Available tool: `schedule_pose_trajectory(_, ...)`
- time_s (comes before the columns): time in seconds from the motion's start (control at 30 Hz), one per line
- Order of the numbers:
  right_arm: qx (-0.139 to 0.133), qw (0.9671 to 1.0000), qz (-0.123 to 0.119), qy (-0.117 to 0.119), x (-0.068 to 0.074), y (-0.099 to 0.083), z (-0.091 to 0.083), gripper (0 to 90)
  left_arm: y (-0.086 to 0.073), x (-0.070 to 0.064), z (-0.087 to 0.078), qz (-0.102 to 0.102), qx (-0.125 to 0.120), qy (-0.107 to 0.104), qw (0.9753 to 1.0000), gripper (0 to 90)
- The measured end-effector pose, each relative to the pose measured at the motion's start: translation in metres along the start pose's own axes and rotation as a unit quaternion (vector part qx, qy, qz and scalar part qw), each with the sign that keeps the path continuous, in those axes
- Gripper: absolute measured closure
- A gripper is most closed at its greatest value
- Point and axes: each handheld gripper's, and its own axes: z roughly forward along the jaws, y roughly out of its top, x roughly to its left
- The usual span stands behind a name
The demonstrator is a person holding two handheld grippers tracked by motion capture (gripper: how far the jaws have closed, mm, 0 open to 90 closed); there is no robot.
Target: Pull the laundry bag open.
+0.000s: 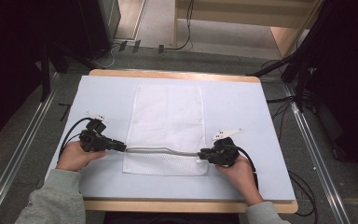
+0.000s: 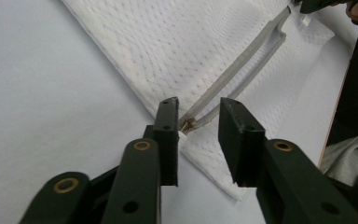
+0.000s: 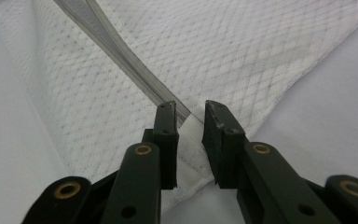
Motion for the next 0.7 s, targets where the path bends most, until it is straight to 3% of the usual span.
schedule_pose_trajectory(0.27, -0.027, 0.9996, 0.002, -0.01, -0.009, 0.001, -0.014, 63.6, -0.003, 0.006, -0.008, 0.007, -0.037, 0.03, 0.9989, 53.4)
schedule_pose_trajectory(0.43, -0.044, 0.9989, 0.004, -0.018, -0.017, -0.001, -0.022, 54.4, -0.004, 0.011, -0.015, 0.0, -0.064, 0.054, 0.9965, 45.5)
schedule_pose_trajectory(0.7, -0.047, 0.9975, 0.028, -0.045, -0.034, -0.007, -0.028, 49.4, -0.006, 0.02, -0.021, -0.009, -0.084, 0.093, 0.9921, 38.6)
